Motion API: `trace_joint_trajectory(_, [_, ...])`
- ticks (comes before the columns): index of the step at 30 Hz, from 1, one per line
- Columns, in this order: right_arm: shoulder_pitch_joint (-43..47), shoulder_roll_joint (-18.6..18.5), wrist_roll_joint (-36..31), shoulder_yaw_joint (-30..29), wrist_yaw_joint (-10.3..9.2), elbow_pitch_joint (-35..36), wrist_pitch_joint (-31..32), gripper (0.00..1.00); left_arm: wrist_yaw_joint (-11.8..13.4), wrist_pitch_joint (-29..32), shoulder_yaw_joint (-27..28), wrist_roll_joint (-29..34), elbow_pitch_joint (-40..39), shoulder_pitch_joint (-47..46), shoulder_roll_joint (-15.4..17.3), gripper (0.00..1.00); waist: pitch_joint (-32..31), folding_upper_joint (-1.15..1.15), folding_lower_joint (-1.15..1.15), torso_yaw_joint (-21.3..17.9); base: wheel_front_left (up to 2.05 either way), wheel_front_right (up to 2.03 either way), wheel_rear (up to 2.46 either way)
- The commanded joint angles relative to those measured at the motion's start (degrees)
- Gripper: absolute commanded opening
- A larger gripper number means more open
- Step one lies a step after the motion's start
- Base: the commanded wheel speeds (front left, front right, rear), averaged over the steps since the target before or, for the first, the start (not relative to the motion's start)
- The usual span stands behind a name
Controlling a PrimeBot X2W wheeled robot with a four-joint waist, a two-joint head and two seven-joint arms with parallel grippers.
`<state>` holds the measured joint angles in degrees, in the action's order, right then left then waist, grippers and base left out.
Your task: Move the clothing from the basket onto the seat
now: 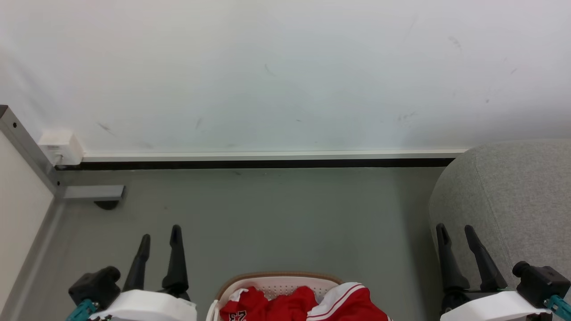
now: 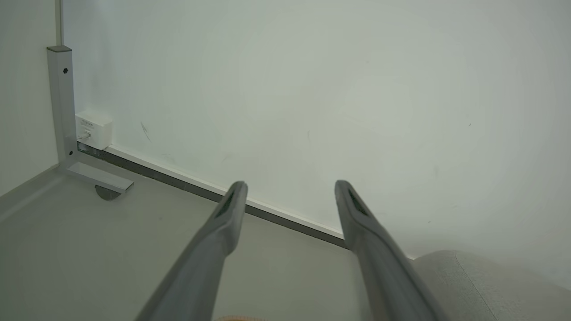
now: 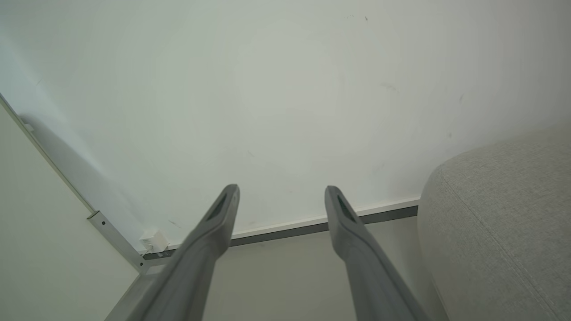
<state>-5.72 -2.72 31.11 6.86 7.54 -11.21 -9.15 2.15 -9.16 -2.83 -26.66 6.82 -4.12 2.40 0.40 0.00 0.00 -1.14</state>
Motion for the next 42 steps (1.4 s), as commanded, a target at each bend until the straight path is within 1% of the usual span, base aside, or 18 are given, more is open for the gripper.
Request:
trace_joint_trajectory(1, [-1.07, -0.17, -1.44, 0.18, -0.06, 0.38, -0.53, 1.0, 0.26, -0.52, -0.21, 1.78, -0.59, 0.11, 0.48, 1.0, -0.02, 0.0, 0.0, -0.03, 0.0, 0.0, 0.0])
trace_joint_trajectory(20, [-1.0, -0.22, -9.9, 2.07, -0.07, 0.6, -3.0, 1.0, 1.39, -2.97, -1.7, 11.37, -1.05, 0.49, 0.58, 1.0, -0.03, 0.0, 0.0, -0.38, 0.0, 0.0, 0.0])
trace_joint_trajectory(42, [-1.08, -0.28, -17.51, 3.43, -0.09, 1.56, -5.44, 1.0, 2.76, -5.43, -2.9, 19.43, -1.59, 0.74, 0.67, 1.0, 0.28, 0.0, 0.0, -0.9, 0.0, 0.0, 0.0])
